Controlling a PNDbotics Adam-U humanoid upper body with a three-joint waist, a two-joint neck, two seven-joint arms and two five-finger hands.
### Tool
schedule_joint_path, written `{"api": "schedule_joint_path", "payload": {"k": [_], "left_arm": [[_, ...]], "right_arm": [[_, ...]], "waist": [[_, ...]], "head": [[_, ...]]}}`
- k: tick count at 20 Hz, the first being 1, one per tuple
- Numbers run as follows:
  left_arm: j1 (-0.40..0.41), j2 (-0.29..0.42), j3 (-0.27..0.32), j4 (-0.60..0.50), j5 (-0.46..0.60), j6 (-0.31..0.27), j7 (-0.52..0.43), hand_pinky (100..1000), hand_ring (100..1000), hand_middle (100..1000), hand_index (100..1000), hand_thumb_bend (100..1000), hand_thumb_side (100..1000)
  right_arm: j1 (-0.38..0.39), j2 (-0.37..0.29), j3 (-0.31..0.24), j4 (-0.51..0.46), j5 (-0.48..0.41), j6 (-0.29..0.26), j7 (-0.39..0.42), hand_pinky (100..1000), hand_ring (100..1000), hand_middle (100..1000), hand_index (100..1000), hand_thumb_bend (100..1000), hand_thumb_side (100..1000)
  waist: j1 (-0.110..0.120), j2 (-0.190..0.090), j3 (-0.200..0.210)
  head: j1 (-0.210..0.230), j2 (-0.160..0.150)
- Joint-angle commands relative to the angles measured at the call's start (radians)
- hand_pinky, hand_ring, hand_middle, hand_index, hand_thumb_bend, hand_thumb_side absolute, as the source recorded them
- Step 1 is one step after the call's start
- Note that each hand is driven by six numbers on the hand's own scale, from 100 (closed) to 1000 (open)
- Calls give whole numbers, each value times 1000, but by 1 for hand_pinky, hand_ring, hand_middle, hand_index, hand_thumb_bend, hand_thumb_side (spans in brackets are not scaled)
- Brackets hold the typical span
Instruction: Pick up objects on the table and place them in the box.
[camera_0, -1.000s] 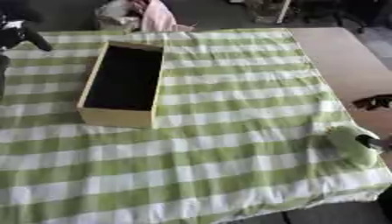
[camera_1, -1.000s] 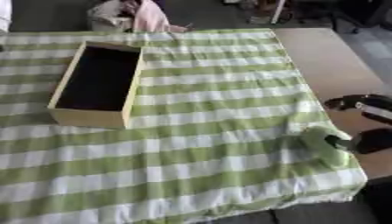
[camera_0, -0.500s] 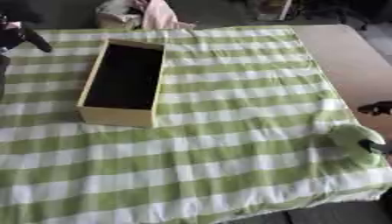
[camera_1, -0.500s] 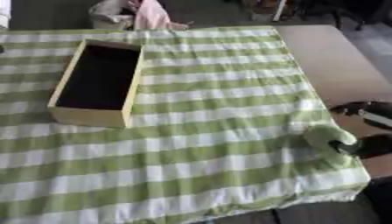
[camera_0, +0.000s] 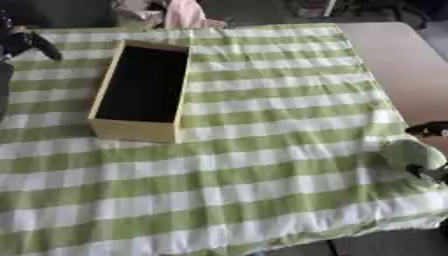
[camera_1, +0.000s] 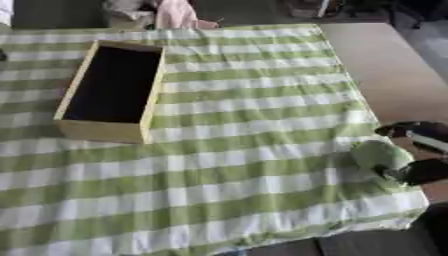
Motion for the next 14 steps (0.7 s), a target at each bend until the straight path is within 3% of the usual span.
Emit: {"api": "schedule_joint_path", "payload": {"k": [1, 10, 14], "left_arm": [[-13, 2, 7, -19, 6, 2, -5, 498, 692, 659, 799, 100, 762], [-12, -3, 6, -19, 13, 7, -10, 498, 695, 657, 799, 100, 765], [-12, -5, 6, -19, 16, 10, -13, 498, 695, 656, 799, 100, 765]], "right_arm": [[-17, -21, -2, 11, 18, 0, 8, 1000, 926, 898, 1000, 305, 551], [-42, -13, 26, 39, 65, 7, 41, 997, 915, 887, 1000, 338, 537], [-41, -8, 29, 50, 72, 17, 50, 943, 878, 849, 995, 322, 533]], "waist": [[0, -9, 0], [0, -4, 7], [0, -2, 5]], "head": [[-3, -7], [-6, -13], [-9, -13]]}}
